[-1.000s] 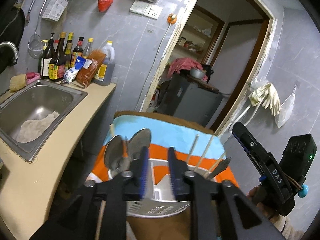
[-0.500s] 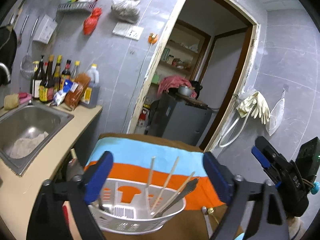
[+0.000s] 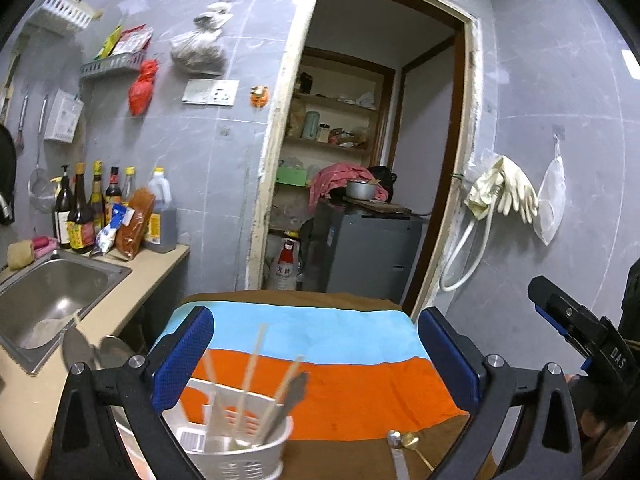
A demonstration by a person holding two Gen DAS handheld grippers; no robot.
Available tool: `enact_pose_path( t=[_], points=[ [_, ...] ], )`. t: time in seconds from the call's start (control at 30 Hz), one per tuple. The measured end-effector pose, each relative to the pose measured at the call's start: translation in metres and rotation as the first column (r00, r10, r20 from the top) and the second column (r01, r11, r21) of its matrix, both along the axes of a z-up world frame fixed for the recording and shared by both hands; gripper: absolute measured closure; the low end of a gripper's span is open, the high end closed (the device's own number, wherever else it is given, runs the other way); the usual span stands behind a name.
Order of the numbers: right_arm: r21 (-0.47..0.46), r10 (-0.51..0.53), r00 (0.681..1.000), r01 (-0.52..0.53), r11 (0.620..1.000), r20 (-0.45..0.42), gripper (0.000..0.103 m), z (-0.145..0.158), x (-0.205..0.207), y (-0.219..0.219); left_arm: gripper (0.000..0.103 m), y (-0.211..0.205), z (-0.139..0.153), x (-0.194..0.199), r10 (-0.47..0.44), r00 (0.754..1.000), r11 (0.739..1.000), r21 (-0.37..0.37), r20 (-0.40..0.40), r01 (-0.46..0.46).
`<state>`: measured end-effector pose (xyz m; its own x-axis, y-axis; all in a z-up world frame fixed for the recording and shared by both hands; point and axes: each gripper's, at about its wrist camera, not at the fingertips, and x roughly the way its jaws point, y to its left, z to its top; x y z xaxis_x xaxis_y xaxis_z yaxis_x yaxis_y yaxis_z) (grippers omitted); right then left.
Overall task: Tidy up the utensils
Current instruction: 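Move both tools down over the metal spoon and gold spoon on the cloth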
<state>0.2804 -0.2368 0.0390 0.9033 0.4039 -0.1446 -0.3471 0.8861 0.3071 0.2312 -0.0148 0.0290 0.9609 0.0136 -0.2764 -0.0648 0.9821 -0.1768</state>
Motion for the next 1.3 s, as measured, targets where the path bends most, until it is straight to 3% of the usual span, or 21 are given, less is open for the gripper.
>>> enact_pose_path(
  t=[0.2,0.43,0.63,0.83,0.9,0.97,1.0,1.1,1.17,1.3],
  points=[
    [-0.02,-0.009,0.998,0.007,1.0,-0.064,0.002,-0.018,0.014,-0.037,0.0,-0.036,-0.011,0.007,-0.039,0.999,0.999,0.033,-0.031,0.04],
    [-0.041,0.012,0.983,-0.02,0.999,-0.183,0.002,-0.054,0.039,-0.069,0.0,-0.069,-0.044,0.015,-0.078,0.987,0.996,0.034,-0.143,0.084],
    [-0.065,0.053,0.959,-0.074,0.995,-0.279,0.002,-0.097,0.058,-0.082,0.0,-0.081,-0.079,0.029,-0.085,0.961,0.996,-0.013,-0.265,0.085],
    [-0.052,0.132,0.91,-0.165,0.985,-0.394,0.002,-0.14,0.074,-0.077,0.001,-0.078,-0.115,0.043,-0.118,0.914,0.991,-0.099,-0.387,0.086],
    [-0.044,0.162,0.89,-0.199,0.979,-0.427,0.009,-0.152,0.078,-0.071,0.002,-0.077,-0.126,0.046,-0.132,0.896,0.989,-0.121,-0.425,0.088],
    [-0.052,0.181,0.874,-0.228,0.972,-0.45,0.027,-0.162,0.081,-0.064,0.009,-0.078,-0.135,0.048,-0.139,0.881,0.988,-0.129,-0.452,0.089],
    [-0.059,0.191,0.865,-0.246,0.968,-0.464,0.029,-0.169,0.082,-0.059,0.01,-0.079,-0.139,0.049,-0.143,0.875,0.987,-0.13,-0.463,0.092],
    [-0.054,0.234,0.839,-0.297,0.953,-0.492,0.037,-0.181,0.086,-0.048,0.025,-0.083,-0.15,0.052,-0.168,0.849,0.984,-0.14,-0.5,0.112],
    [-0.052,0.263,0.819,-0.335,0.941,-0.51,0.05,-0.188,0.089,-0.039,0.031,-0.085,-0.157,0.054,-0.187,0.832,0.98,-0.153,-0.522,0.125],
    [-0.05,0.306,0.787,-0.391,0.919,-0.536,0.067,-0.196,0.091,-0.027,0.047,-0.089,-0.168,0.058,-0.235,0.799,0.97,-0.188,-0.554,0.154]
  ],
)
